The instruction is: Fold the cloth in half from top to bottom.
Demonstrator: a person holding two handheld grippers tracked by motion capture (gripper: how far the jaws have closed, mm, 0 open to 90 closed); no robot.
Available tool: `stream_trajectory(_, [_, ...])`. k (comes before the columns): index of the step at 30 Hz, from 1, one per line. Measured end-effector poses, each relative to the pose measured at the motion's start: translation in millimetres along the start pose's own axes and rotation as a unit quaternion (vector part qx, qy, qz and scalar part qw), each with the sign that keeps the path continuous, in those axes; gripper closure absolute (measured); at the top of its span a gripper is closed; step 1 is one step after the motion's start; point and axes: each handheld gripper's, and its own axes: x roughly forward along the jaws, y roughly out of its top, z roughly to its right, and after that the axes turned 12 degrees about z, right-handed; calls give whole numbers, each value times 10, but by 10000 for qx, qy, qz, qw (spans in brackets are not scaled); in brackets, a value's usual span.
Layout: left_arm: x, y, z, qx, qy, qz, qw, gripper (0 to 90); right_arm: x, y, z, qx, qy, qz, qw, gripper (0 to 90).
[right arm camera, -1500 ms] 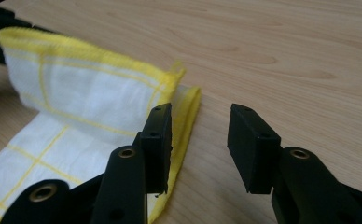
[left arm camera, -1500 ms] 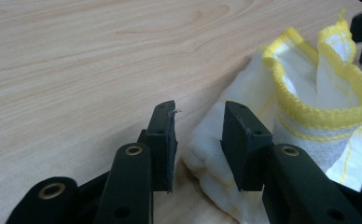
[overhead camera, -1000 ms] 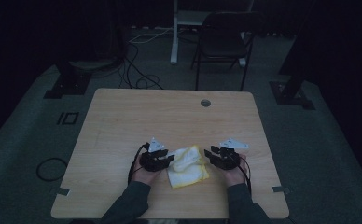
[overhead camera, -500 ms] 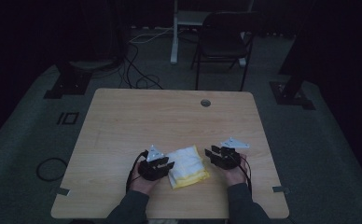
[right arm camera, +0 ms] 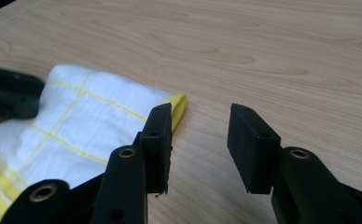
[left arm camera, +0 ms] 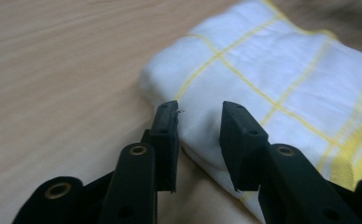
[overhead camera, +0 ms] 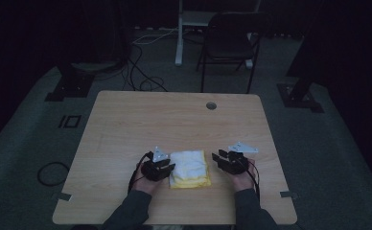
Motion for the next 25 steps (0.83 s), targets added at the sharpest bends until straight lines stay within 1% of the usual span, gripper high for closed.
stream_trajectory(3, [45,20,-82,-59,31,46,10000,670,8,-10,1,5,6,-10,10000,597])
stream_trajectory(5, [47,31,-112,-90,25,96,9999,658,11,-16,5,12,-4,-17,10000,597])
stream_trajectory(6, [31,37,-125,-147,10,175,9997,651,10,-18,7,24,-14,-21,10000,596])
stream_trajectory(7, [31,37,-125,-147,10,175,9997,641,10,-18,7,24,-14,-21,10000,596])
stream_trajectory(8, [-13,50,-155,-230,5,275,9994,641,5,-21,13,31,-23,-17,10000,597])
stream_trajectory(9, [-41,55,-169,-261,1,334,9991,621,-5,-26,26,52,-47,-11,10000,596])
stream_trajectory(10, [-70,57,-176,-295,7,392,9988,619,-11,-29,33,71,-55,-8,10000,596])
stream_trajectory(13, [-154,46,-205,-299,51,482,9984,612,-34,-42,65,109,-100,9,9999,594])
stream_trajectory(16, [-232,3,-257,-315,128,512,9981,609,-59,-52,102,178,-151,29,9997,594])
stream_trajectory(18, [-274,-38,-310,-391,226,522,9976,591,-70,-70,131,218,-189,25,9996,594])
stream_trajectory(20, [-303,-71,-373,-518,309,533,9968,590,-76,-88,154,264,-214,3,9994,594])
stream_trajectory(21, [-309,-76,-399,-542,346,525,9965,590,-76,-92,163,278,-229,1,9994,595])
stream_trajectory(25, [-335,-74,-458,-546,435,529,9962,590,-81,-93,185,290,-251,12,9993,595])
